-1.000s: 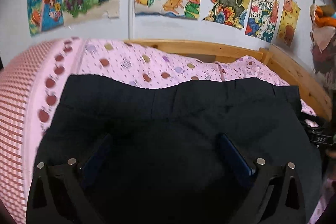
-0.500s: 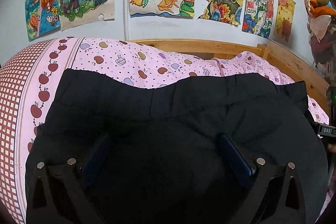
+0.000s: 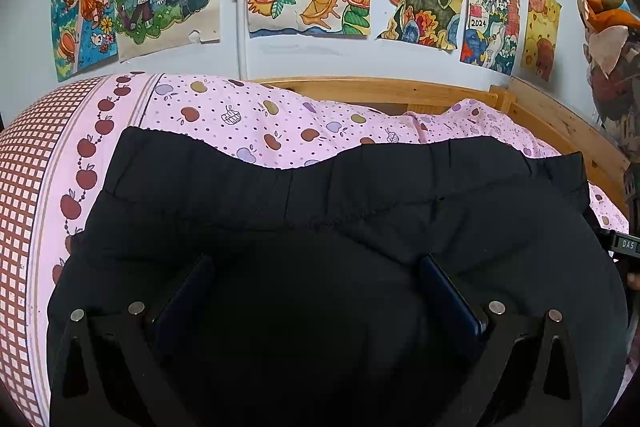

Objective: Fold large clothes

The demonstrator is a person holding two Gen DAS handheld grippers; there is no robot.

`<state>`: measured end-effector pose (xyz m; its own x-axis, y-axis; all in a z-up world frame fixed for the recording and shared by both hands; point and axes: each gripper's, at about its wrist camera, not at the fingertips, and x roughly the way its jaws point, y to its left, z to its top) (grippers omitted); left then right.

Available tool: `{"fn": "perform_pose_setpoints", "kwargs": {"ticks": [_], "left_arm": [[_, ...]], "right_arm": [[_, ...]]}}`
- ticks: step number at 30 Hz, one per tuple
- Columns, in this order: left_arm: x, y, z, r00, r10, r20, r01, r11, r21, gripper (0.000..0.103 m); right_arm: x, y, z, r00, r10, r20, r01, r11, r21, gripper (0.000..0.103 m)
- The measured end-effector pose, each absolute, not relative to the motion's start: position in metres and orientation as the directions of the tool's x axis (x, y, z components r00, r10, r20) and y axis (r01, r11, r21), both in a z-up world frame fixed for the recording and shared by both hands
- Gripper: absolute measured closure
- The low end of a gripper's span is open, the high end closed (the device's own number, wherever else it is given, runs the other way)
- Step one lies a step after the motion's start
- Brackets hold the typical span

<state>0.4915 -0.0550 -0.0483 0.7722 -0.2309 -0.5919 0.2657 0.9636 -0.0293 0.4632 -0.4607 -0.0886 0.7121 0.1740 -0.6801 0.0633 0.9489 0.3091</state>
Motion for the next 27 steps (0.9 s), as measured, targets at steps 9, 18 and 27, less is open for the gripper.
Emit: {"fn": "perform_pose_setpoints", "kwargs": {"ticks": [9, 18, 27], "left_arm": [[0.491, -0.055, -0.049, 0.774, -0.233, -0.589, 0.267, 0.963, -0.031, 0.0], [0.471, -0.032, -0.026, 0.812, -0.238, -0.532, 0.225, 0.97, -0.091, 0.0], [0.45, 0.043, -0.008, 0.814, -0.161, -0.558, 0.116, 0.987, -0.115, 0.0]], "right_arm": [[0.46, -0.464, -0.089, 0.728, 0.185, -0.66, 0.058, 0.943, 0.328, 0.001], [0.435, -0.486, -0.079, 0.812, 0.211, -0.544, 0.049, 0.904, 0.424, 0.001], [0.426, -0.502, -0.081, 0.825, 0.249, -0.508, 0.036, 0.873, 0.486, 0.001]]}}
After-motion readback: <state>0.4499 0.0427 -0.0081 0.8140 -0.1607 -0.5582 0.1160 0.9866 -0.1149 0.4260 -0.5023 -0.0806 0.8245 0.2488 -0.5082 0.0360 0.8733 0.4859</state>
